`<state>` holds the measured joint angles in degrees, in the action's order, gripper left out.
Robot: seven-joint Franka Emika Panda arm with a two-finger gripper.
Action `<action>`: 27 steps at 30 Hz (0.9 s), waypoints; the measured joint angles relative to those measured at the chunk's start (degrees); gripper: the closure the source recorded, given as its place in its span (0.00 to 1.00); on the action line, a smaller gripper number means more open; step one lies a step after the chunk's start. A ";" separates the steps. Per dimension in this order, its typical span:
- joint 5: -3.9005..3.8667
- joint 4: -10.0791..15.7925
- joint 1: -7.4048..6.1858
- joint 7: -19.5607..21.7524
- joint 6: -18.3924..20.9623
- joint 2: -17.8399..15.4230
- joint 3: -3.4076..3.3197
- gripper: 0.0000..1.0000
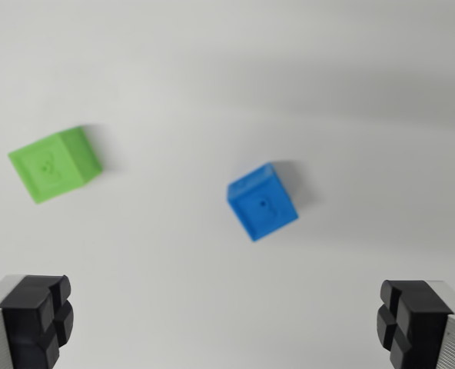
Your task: Stack cube
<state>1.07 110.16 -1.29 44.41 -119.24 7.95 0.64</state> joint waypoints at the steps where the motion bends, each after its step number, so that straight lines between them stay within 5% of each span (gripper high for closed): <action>1: 0.00 0.00 0.00 0.00 0.00 0.00 0.00 0.00; 27: 0.00 1.88 0.02 -2.46 -1.73 0.09 -0.06 0.00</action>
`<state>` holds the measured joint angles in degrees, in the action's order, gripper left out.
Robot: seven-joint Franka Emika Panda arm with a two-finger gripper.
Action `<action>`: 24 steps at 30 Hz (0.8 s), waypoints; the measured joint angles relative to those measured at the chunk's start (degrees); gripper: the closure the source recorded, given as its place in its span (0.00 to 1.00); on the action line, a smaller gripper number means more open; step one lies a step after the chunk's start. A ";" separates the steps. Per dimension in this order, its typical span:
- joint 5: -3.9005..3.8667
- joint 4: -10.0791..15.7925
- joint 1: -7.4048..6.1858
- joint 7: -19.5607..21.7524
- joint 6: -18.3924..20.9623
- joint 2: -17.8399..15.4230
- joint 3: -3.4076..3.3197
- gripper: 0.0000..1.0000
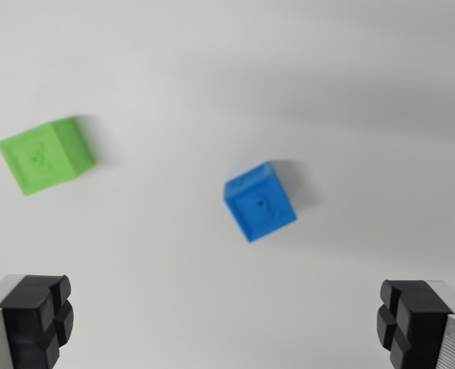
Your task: Stack cube
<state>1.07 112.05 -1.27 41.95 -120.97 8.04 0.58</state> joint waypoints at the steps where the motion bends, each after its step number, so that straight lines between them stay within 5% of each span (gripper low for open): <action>1: 0.00 0.26 0.00 -0.32 -0.27 0.01 -0.01 0.00; 24: -0.02 7.23 0.44 -10.98 -8.24 1.45 -0.23 0.00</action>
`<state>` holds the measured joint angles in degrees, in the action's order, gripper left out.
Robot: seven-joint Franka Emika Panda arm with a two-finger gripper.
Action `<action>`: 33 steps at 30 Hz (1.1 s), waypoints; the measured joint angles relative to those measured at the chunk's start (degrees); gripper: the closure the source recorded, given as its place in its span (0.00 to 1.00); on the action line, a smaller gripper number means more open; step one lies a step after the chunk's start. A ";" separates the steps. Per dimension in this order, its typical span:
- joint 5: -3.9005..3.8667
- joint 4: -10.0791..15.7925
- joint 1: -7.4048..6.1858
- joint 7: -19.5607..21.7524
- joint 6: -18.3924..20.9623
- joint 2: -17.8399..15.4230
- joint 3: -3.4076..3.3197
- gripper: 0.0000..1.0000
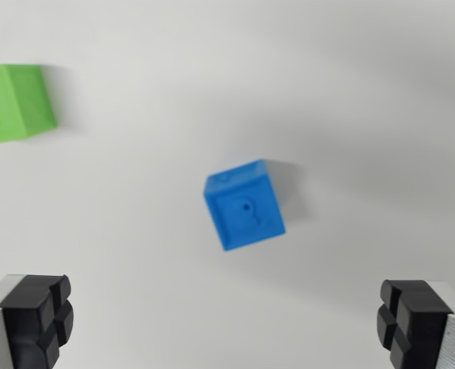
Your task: Stack cube
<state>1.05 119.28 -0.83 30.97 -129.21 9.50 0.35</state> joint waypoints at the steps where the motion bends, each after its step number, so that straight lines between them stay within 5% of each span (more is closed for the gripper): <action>1: -0.01 0.34 0.04 -0.63 -0.45 0.14 0.00 0.00; 33: -0.86 10.07 1.72 -23.26 -18.02 8.63 -0.02 0.00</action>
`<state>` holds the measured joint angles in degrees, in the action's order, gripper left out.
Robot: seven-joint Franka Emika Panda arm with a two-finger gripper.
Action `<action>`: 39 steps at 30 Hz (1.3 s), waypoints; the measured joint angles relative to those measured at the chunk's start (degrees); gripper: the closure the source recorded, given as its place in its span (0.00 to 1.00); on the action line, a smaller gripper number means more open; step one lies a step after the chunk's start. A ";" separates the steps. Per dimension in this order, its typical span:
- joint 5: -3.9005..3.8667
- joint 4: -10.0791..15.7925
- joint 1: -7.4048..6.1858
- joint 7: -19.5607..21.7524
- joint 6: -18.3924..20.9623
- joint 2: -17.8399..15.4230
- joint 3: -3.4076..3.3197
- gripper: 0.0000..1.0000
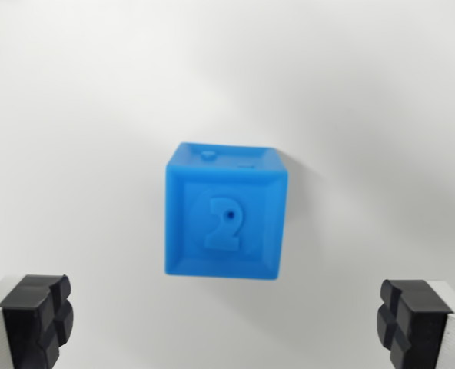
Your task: Stack cube
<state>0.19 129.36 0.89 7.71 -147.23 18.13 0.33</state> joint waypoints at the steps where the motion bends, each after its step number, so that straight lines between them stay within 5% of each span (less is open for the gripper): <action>1: -0.07 0.19 0.07 -0.77 -0.60 0.44 0.00 0.00; 20: -0.16 -0.60 0.19 -2.68 -9.71 10.47 -0.03 0.00; 33: -0.16 -1.75 0.12 -2.70 -12.48 14.29 -0.10 0.00; 34: -0.16 -1.76 0.12 -2.70 -12.51 14.34 -0.10 1.00; 39: -0.16 -1.80 0.12 -2.71 -12.56 14.40 -0.11 1.00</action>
<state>0.03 127.55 1.00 5.00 -159.79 32.53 0.22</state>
